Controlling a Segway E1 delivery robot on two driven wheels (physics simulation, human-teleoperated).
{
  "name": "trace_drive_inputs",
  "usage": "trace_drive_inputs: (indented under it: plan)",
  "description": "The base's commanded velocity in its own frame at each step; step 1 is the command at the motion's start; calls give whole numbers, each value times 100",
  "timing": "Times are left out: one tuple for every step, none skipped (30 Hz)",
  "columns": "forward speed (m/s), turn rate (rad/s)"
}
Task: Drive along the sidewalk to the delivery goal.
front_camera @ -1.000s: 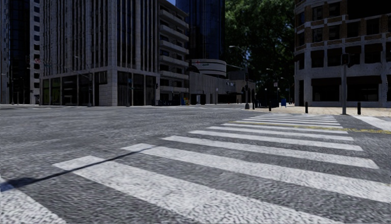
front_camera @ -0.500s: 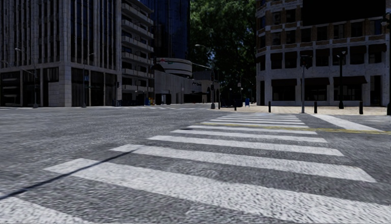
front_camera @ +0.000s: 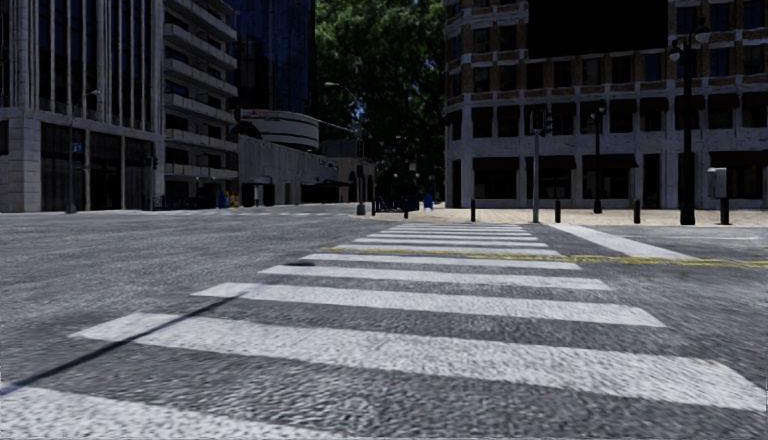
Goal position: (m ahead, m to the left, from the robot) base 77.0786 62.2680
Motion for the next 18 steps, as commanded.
trace_drive_inputs:
  plan:
    - [148,-49]
    - [148,-49]
    - [149,-49]
    - [200,-49]
    - [200,-48]
    - [200,-48]
    - [200,-46]
    - [200,-43]
    - [200,-43]
    - [200,-41]
    - [200,-40]
    - [200,-37]
    - [200,-37]
    - [200,-36]
    - [200,-35]
    - [200,-28]
    - [200,-28]
    - [200,-6]
